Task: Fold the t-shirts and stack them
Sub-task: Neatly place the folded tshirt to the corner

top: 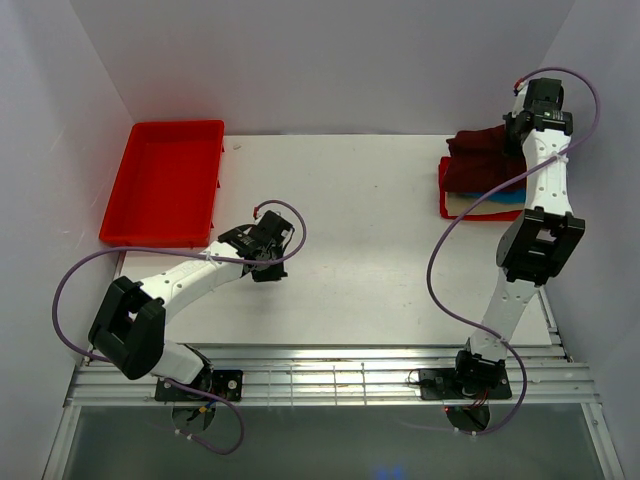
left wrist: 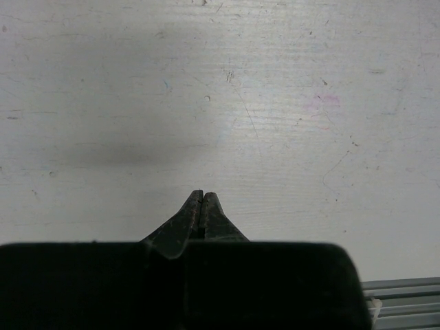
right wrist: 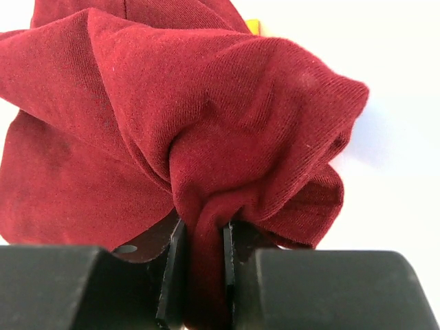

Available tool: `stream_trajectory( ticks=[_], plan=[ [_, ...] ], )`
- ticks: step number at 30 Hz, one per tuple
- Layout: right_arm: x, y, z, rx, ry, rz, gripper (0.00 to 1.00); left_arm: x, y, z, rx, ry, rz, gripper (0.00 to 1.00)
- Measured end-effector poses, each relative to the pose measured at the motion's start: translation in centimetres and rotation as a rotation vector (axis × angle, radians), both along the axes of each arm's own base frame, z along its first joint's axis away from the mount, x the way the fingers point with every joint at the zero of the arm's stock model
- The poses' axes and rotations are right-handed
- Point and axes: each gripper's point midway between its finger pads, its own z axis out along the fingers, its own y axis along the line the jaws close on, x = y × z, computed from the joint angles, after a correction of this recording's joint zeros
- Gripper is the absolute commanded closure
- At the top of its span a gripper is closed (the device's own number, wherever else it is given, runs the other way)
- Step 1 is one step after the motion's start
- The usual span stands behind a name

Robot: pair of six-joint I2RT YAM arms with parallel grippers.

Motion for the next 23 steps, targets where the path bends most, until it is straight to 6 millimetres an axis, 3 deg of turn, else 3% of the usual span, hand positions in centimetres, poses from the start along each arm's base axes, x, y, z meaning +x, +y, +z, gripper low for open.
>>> stream_trajectory(
  ticks=[1, 2, 3, 4, 6, 8, 9, 13, 18, 23],
  plan=[
    [0.0, 0.0, 0.0, 0.002, 0.0, 0.0, 0.87, 0.0, 0.0, 0.0, 0.0, 0.0, 0.0, 1.0],
    [0.0, 0.0, -0.1, 0.003, 0.001, 0.0, 0.75, 0.0, 0.0, 0.0, -0.001, 0.0, 0.0, 1.0],
    [0.0, 0.1, -0.2, 0.006, 0.001, -0.002, 0.46, 0.0, 0.0, 0.0, -0.001, 0.0, 0.0, 1.0],
    [0.0, 0.3, -0.3, 0.013, 0.001, -0.009, 0.37, 0.0, 0.0, 0.0, -0.001, 0.001, 0.0, 1.0],
    [0.0, 0.3, -0.6, 0.014, 0.006, -0.021, 0.1, 0.0, -0.1, 0.0, -0.003, 0.002, -0.002, 0.89],
    [-0.2, 0.2, -0.8, 0.009, 0.013, -0.023, 0.1, 0.0, -0.1, 0.0, -0.004, 0.002, -0.002, 0.8],
    [-0.3, 0.2, -0.7, 0.014, 0.01, -0.028, 0.1, 0.0, -0.1, 0.0, -0.004, 0.003, -0.002, 0.7],
    [-1.0, 0.4, 2.1, 0.017, -0.048, -0.042, 0.1, 0.2, -0.2, 0.4, -0.007, -0.007, 0.005, 0.61],
    [-4.4, 1.7, 10.4, -0.005, -0.227, -0.04, 0.1, 1.8, -0.9, 2.7, -0.022, -0.065, 0.001, 0.61],
    [-9.9, 3.7, 20.4, -0.021, -0.474, -0.022, 0.1, 4.5, -2.0, 7.9, -0.053, -0.18, 0.001, 0.61]
  ],
)
